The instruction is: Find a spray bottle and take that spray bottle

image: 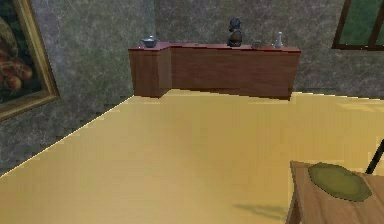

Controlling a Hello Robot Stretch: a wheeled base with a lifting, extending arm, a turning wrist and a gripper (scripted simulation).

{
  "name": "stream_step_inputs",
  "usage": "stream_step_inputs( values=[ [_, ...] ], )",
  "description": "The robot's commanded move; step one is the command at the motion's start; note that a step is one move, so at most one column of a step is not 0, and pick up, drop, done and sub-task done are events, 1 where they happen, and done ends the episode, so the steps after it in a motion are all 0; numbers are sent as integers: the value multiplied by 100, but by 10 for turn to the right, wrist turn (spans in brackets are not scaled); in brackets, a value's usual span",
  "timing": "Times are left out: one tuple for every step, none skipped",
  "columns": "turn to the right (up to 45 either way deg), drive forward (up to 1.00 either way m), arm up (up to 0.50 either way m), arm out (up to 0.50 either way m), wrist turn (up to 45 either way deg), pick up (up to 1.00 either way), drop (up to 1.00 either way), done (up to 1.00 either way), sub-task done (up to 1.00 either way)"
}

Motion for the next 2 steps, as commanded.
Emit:
stream_step_inputs(
  values=[
    [0, 0, 10, 0, 0, 0, 0, 0, 0],
    [0, 0, 0, 0, 0, 0, 0, 100, 0]
  ],
)
